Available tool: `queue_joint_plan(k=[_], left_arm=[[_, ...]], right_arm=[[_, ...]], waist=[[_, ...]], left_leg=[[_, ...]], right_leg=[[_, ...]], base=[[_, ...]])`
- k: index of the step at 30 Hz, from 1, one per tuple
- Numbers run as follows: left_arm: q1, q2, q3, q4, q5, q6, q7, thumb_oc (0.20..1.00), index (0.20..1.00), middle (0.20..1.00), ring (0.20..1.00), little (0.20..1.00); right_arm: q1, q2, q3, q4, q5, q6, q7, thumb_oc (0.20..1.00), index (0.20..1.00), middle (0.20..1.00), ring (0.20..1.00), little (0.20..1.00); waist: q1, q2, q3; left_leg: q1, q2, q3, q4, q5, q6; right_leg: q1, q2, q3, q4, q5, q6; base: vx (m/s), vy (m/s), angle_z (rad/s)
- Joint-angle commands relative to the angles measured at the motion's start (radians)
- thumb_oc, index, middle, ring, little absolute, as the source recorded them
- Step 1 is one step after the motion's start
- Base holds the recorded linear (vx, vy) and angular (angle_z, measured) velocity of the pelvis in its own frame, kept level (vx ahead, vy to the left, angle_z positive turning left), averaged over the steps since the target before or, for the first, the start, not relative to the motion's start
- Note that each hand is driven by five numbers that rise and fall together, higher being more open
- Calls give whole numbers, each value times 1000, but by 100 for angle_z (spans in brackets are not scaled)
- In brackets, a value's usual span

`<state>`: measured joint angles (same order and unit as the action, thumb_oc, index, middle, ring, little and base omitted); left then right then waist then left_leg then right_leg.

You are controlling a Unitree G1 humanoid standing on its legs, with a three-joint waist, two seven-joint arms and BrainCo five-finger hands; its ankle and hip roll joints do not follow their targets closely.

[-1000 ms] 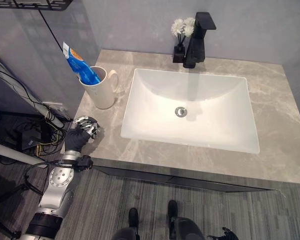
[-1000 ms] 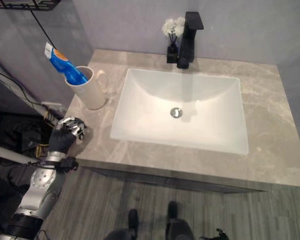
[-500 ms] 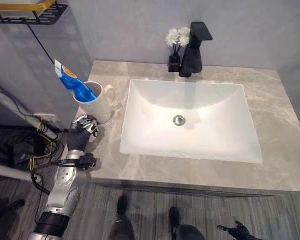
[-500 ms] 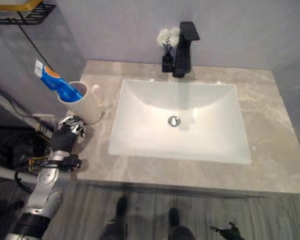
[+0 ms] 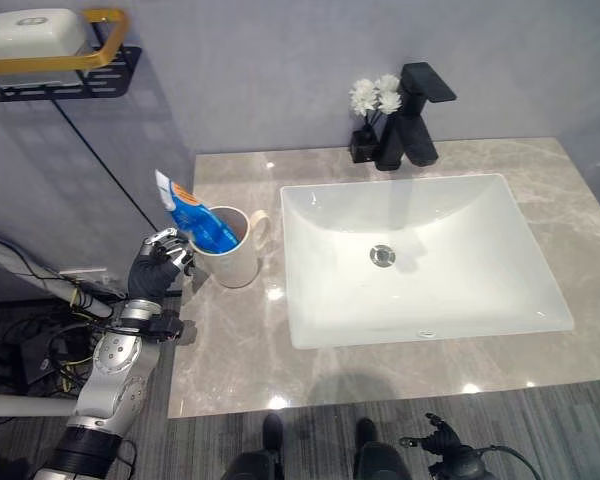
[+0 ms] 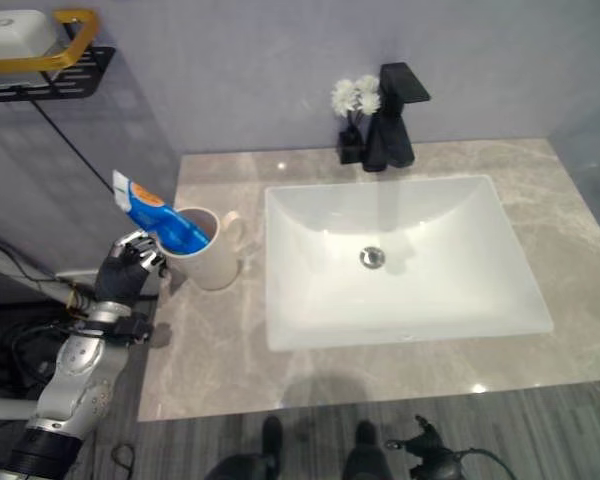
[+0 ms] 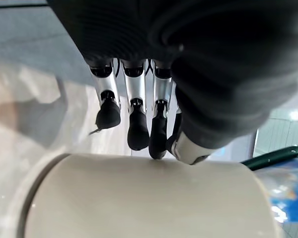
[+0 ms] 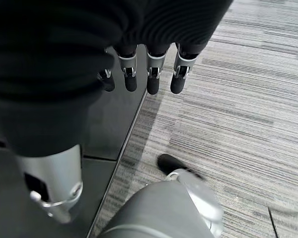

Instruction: Put brush and paste in cup on sink, flatten towel.

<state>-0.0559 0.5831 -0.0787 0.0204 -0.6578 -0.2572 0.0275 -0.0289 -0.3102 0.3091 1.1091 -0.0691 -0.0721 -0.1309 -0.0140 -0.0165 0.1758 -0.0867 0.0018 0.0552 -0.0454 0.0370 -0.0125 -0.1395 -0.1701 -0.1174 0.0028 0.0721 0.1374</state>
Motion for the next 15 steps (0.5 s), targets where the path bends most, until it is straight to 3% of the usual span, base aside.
queue_joint_plan(k=[1, 4, 9, 15], left_arm=[[56, 27, 65, -113, 18, -29, -28, 200, 200, 200, 200, 200], [160, 48, 141, -167, 35, -31, -45, 200, 200, 200, 200, 200], [253, 29, 284, -170, 104, -51, 17, 200, 200, 200, 200, 200], [280, -19, 346, -106, 143, -58, 94, 200, 200, 200, 200, 200]], right_arm=[[-22, -15, 1, 46, -21, -6, -1, 1000, 1000, 1000, 1000, 1000], [-16, -20, -22, 99, -27, 4, -1, 1000, 1000, 1000, 1000, 1000], [21, -17, -83, 168, -2, 8, -1, 1000, 1000, 1000, 1000, 1000], [32, -16, -88, 152, 19, -1, -2, 1000, 1000, 1000, 1000, 1000]], waist=[[14, -12, -11], [45, -21, -22], [76, -18, -43], [101, -17, -54]], left_leg=[[-62, 15, -32, 81, -33, -14], [-60, 18, -26, 92, -45, -15], [-48, 23, -56, 63, -32, -28], [-39, 30, -80, 36, -15, -40]], right_leg=[[-19, 21, 68, 13, 23, 10], [14, 12, 34, -28, 40, 16], [55, 14, 3, -61, 25, 12], [88, 12, -37, -83, 16, 11]], base=[[55, -44, 4], [89, -78, -9], [84, -79, 5], [47, -63, 31]])
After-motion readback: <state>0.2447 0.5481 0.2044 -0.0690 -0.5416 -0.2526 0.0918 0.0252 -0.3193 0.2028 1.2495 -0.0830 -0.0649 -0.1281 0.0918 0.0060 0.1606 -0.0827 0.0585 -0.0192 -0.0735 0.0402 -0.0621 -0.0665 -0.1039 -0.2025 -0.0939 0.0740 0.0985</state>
